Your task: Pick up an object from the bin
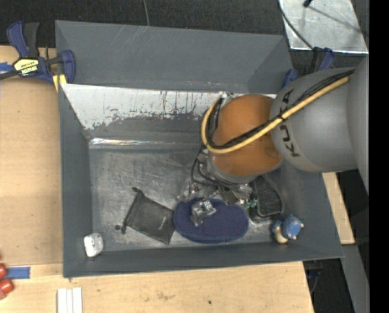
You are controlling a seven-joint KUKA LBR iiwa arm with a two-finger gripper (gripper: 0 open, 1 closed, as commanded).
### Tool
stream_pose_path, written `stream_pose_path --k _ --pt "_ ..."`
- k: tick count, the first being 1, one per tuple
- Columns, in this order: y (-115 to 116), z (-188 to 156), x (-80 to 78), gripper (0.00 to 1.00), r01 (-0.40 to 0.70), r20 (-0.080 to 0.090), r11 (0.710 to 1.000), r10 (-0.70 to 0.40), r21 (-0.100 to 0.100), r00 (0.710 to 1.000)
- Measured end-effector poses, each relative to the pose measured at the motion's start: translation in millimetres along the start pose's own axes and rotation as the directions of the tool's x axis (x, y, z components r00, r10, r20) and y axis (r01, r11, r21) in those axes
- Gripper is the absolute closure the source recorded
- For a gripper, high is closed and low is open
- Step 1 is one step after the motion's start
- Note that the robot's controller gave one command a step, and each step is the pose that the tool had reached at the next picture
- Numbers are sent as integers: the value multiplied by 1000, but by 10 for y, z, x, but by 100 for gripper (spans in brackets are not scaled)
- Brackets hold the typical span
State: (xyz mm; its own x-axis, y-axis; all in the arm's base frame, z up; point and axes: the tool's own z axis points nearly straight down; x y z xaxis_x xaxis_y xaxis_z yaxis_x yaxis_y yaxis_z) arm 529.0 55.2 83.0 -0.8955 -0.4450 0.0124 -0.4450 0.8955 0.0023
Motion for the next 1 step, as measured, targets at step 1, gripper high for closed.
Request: stream_pose_path --k 1 --pt "-102 -1435 -108 100 200 22 980 -201 11 979"
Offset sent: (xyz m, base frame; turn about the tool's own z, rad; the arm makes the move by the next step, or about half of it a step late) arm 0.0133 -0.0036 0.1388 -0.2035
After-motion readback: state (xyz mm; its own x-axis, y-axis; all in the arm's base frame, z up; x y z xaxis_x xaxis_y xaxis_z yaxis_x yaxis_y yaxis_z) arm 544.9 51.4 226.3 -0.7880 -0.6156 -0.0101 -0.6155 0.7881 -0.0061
